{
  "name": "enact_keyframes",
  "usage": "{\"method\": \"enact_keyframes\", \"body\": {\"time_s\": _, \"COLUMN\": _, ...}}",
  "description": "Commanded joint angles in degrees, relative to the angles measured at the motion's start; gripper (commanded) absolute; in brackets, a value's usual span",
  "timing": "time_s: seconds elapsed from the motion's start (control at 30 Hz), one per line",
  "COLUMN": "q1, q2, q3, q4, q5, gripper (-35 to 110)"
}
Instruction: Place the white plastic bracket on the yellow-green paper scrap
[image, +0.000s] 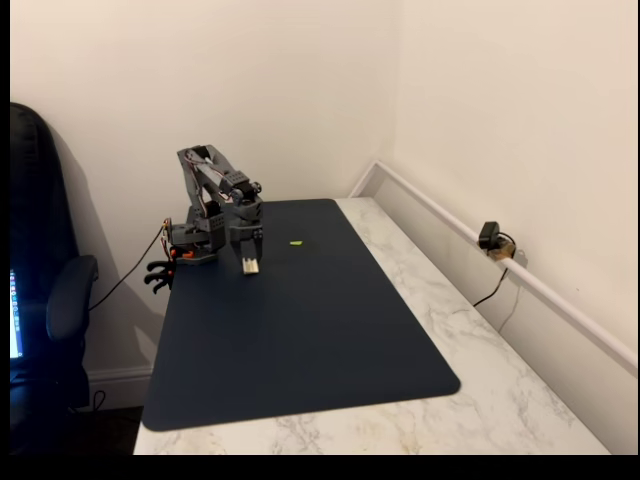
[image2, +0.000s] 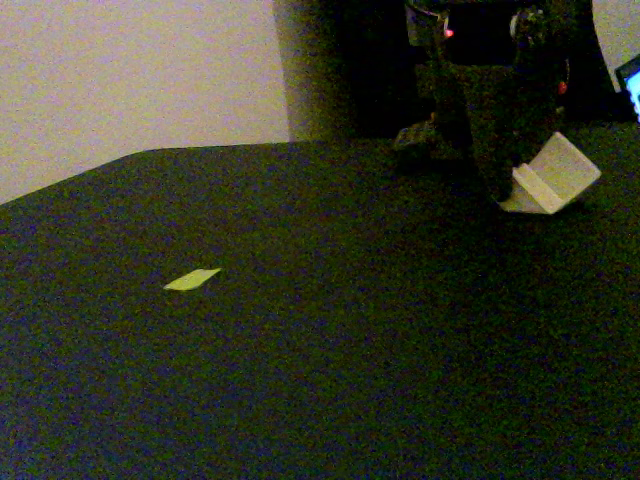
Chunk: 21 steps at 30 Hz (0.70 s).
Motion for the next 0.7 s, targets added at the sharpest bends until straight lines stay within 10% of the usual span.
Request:
{"method": "enact_keyframes", "body": {"time_s": 0.0, "q1": 0.53, "q2": 0.44, "q3": -0.53, "q4": 0.79, "q5": 0.88, "gripper": 0}}
{"method": "enact_keyframes", "body": {"time_s": 0.67, "q1": 5.10, "q2": 7.65, "q3": -8.53, "q4": 12.66, "q5": -2.90, "gripper": 0}}
